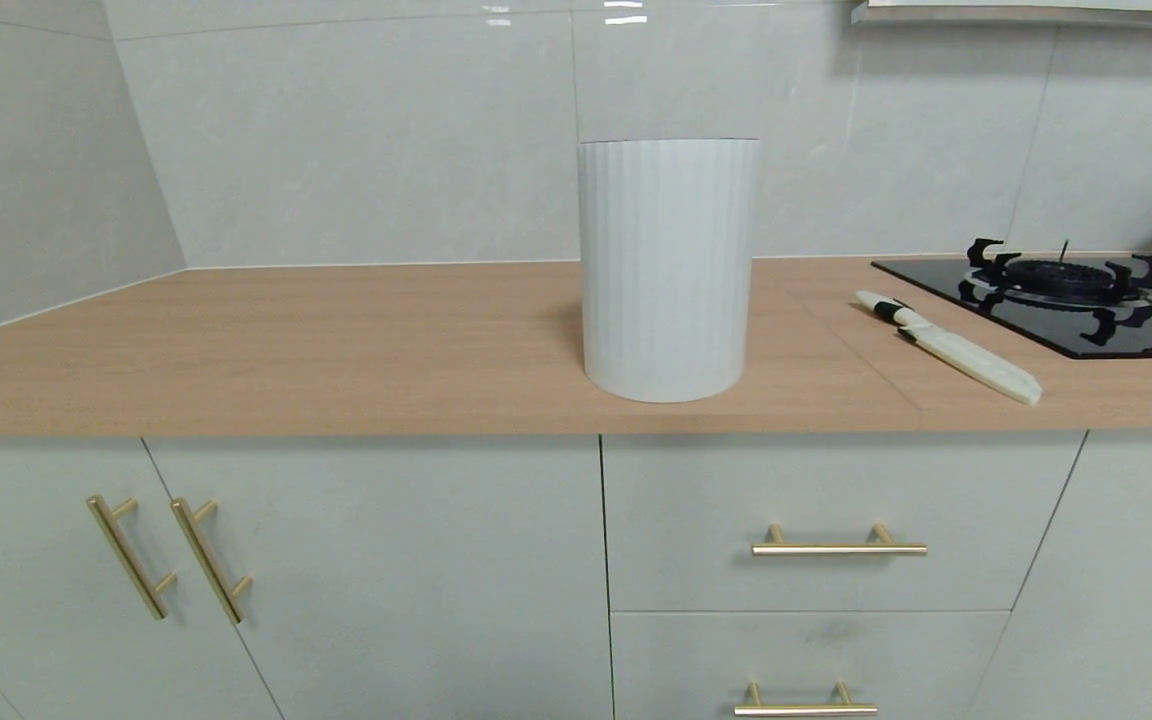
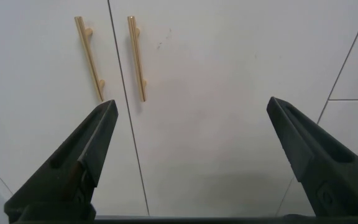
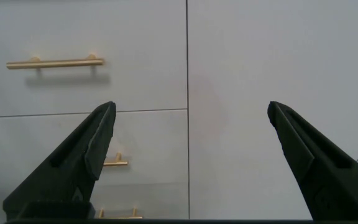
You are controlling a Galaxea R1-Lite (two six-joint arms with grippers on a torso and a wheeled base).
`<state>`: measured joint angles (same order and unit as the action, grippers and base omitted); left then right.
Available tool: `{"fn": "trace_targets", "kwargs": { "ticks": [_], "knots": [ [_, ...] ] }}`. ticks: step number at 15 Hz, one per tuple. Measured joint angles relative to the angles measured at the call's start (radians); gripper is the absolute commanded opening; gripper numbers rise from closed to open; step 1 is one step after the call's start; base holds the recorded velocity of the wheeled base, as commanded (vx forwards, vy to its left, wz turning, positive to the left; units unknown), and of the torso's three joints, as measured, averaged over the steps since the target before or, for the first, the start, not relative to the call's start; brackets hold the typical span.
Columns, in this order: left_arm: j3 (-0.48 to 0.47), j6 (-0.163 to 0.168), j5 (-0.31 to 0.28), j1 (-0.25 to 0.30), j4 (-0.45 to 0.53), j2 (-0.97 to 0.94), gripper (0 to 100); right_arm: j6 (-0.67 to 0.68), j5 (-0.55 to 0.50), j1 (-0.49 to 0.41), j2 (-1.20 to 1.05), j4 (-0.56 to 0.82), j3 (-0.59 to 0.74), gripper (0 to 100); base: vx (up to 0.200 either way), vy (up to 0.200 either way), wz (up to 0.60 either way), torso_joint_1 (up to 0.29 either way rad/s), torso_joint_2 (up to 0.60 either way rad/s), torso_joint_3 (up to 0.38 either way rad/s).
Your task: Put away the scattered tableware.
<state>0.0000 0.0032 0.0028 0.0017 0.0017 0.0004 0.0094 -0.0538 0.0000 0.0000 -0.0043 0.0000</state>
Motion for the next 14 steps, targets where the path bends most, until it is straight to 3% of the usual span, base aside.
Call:
{"fn": "trace_targets", "kwargs": {
  "ticks": [9,14],
  "knots": [
    [0.0,0.0,0.0,0.001,0.0,0.0,100,-0.001,0.0,0.0,0.0,0.0,0.0,100,0.0,0.0,0.0,0.0,0.0,0.0],
    [0.0,0.0,0.0,0.0,0.0,0.0,100,-0.001,0.0,0.0,0.0,0.0,0.0,100,0.0,0.0,0.0,0.092,-0.29,-0.208]
  ]
}}
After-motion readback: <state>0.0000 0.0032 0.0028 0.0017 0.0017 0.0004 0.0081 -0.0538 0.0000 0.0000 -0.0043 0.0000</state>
